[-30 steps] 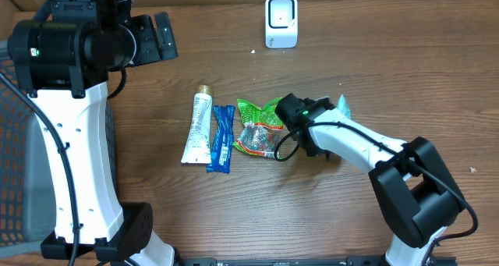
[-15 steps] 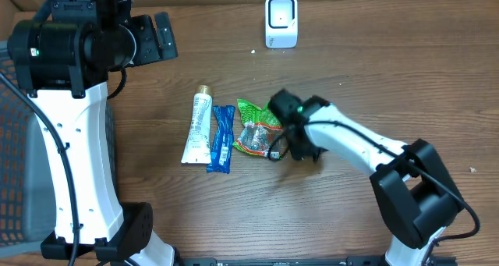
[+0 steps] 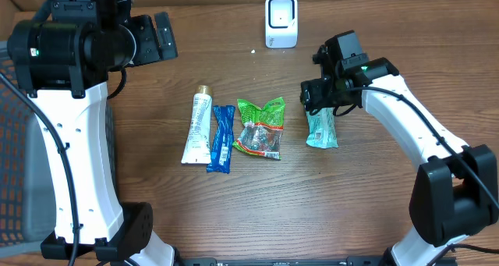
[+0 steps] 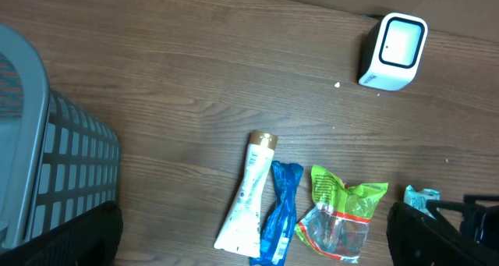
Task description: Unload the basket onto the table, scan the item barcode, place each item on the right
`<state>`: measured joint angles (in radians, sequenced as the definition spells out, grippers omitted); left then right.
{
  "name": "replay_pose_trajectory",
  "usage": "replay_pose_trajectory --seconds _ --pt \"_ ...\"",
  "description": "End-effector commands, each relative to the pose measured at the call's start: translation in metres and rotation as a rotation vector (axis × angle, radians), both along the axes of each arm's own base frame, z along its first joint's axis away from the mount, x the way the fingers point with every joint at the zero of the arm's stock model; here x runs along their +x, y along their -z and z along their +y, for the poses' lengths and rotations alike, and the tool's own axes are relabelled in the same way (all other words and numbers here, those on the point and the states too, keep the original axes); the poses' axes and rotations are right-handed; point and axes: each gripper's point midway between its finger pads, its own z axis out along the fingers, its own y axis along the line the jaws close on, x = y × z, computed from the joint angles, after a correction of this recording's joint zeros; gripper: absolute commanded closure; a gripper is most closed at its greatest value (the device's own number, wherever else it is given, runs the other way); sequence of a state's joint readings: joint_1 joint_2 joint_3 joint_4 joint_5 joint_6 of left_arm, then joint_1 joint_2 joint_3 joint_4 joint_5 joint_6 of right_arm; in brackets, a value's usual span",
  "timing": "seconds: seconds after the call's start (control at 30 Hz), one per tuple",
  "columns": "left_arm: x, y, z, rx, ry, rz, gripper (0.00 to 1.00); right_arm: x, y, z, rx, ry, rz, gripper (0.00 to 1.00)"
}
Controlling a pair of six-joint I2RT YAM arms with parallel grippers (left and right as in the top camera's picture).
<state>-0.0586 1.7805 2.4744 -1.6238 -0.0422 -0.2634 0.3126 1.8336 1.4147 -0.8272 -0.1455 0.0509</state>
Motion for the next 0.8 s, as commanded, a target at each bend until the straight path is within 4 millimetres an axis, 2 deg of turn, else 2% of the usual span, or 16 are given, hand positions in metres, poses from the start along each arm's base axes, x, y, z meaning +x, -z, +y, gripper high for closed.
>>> replay_pose_trajectory --seconds 0.0,0.1,0.23,0.27,0.5,0.63,0.77 --pt "0.000 0.000 0.001 0.000 -0.016 -0.003 0.00 0.003 0.018 0.011 -0.028 -0.351 -0.072 0.16" --pt "0.000 0.000 0.001 0.000 -0.016 -0.002 0.00 0.016 0.033 0.007 -0.045 -0.389 -0.100 0.17" --pt "0.000 0.000 0.001 0.000 -0.016 -0.002 0.00 0.031 0.058 -0.008 -0.051 -0.351 -0.086 0.26" --pt "0.000 0.000 0.001 0.000 -0.016 -0.003 0.00 0.033 0.067 -0.017 -0.053 -0.331 -0.068 0.28" --pt "0.000 0.000 0.001 0.000 -0.016 -0.003 0.01 0.027 0.075 -0.055 -0.064 -0.232 0.013 0.32" --pt "0.000 0.000 0.001 0.000 -0.016 -0.002 0.00 0.017 0.079 -0.085 -0.074 -0.018 0.125 0.33" --pt "0.000 0.000 0.001 0.000 -0.016 -0.003 0.00 0.004 0.068 -0.086 -0.002 0.020 0.214 0.34"
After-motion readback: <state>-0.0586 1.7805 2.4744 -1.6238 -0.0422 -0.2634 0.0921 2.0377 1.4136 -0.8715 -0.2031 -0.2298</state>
